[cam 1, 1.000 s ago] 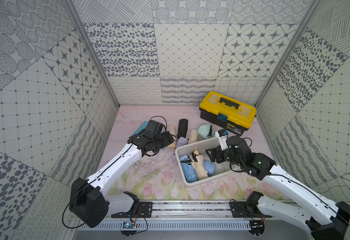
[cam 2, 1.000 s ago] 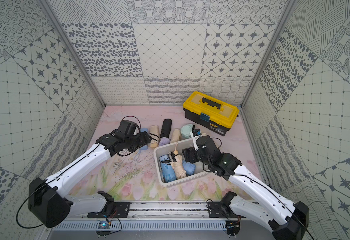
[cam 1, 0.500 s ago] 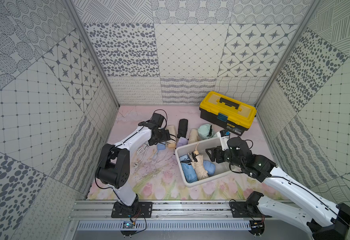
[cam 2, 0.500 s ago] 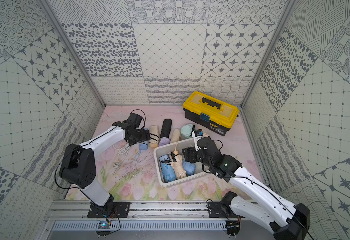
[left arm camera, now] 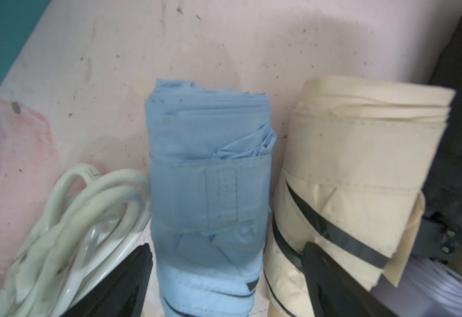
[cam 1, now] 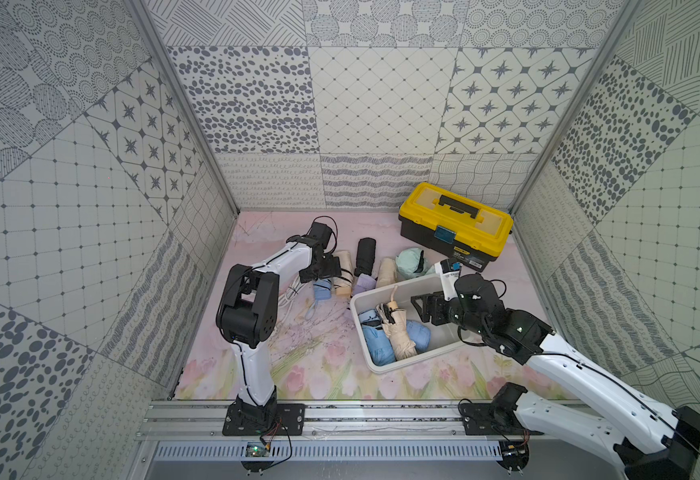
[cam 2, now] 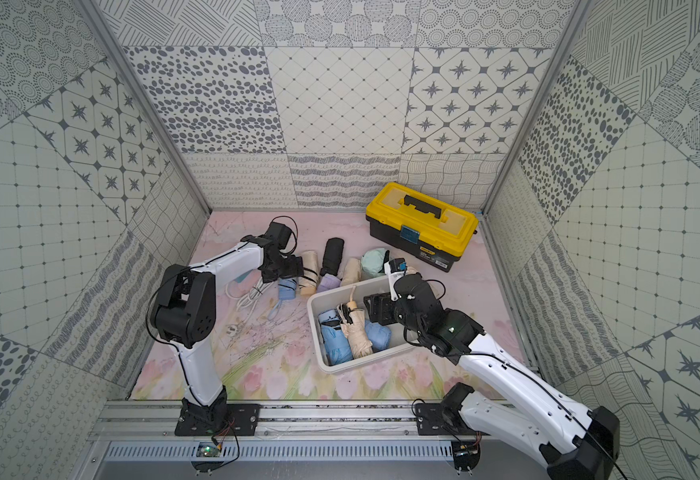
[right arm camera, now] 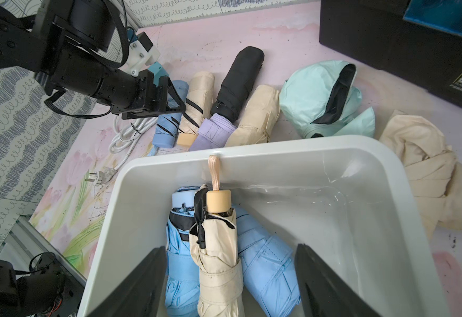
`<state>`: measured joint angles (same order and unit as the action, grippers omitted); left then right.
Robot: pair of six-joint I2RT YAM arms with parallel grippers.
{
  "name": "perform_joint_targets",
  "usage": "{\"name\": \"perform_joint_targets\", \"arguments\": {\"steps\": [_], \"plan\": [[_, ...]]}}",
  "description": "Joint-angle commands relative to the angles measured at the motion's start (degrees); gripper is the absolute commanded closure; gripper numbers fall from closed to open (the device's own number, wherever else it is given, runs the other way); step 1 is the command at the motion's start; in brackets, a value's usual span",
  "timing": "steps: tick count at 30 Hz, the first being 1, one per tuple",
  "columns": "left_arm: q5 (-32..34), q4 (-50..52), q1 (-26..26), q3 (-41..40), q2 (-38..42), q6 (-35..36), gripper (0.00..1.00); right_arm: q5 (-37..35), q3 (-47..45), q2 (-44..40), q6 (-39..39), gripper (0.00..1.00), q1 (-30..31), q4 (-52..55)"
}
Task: Put the umbrella into the storage box
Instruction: Pick up the umbrella from the center of the board.
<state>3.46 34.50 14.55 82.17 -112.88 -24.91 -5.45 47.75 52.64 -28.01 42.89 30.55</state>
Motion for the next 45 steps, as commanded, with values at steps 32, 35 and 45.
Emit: {"name": "perform_joint_targets", "arguments": {"steps": [32, 35, 45], "plan": [[0.00, -1.15, -1.76, -0.85, -0.30, 1.24, 0.21, -0.45, -1.78, -1.75, -0.65, 0.21, -0.15, -3.51], [-0.63, -0.93, -1.79, 0.13, -1.21, 1.70, 0.19, -0.50, -1.78, -2.00, -0.64, 0.21, -0.16, -3.53], [-1.51, -0.47, -1.80, 1.03, -1.78, 2.12, 0.14, -0.10, -1.63, -1.62, -0.82, 0.21, -0.10, -3.73]]}}
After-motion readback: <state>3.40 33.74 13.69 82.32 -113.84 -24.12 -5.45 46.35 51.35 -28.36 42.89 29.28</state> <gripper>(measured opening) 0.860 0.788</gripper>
